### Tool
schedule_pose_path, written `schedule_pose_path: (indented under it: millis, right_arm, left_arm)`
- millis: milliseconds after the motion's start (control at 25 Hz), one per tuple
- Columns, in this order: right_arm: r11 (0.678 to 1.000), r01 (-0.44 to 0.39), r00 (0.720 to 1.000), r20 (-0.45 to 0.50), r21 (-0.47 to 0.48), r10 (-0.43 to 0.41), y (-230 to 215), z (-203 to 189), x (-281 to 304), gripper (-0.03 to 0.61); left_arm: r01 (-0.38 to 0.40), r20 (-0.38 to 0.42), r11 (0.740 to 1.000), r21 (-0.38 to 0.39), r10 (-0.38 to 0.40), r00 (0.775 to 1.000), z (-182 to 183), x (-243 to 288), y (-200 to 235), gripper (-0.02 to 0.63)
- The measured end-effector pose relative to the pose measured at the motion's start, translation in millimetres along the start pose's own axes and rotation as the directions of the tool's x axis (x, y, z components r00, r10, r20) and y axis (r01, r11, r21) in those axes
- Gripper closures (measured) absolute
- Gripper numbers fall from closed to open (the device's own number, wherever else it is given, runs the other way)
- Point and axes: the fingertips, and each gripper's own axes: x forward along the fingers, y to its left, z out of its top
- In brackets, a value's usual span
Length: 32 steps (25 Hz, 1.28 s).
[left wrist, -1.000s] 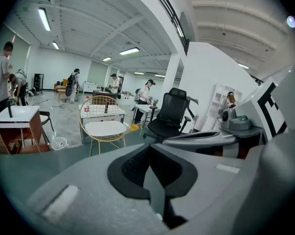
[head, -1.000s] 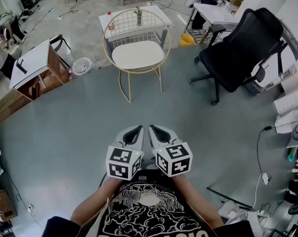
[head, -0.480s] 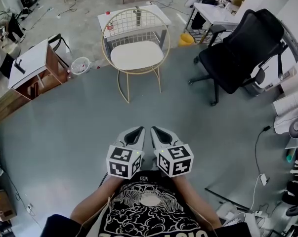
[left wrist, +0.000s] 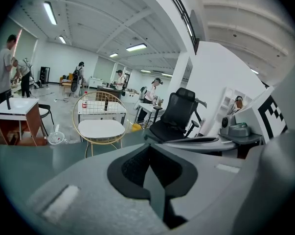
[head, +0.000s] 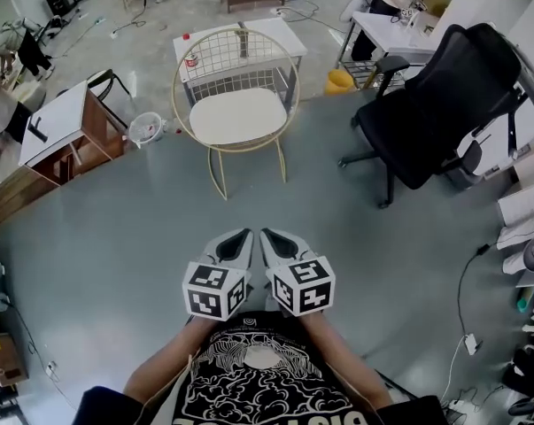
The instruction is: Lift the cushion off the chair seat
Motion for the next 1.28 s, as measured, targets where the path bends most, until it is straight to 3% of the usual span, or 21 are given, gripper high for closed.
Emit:
schedule_pose_path:
  millis: [360,680,1280]
  right_arm:
    - [0.995,-0.092,0.995,-0.043,-0.03,0.09,-58,24,1,0.58]
    - [0.99,-0.14,0.99,-0.038,0.001,0.14,-97,33,-4,0.581]
    - [0.992,-0.126,0.992,-0.031,-0.021,0.126,-141,52,1,0.58]
  left_arm:
    - [-0.071,-0.016,0.997,-0.045,0.07,0.997,21,62,-23,0.617]
    - [-0.134,-0.027,0.991,-0.003,0.134,0.991,30,90,-42,0.617]
    - [-0.119,-0.006,0.993,0.001,0.119,0.993,54,140,-49,0.617]
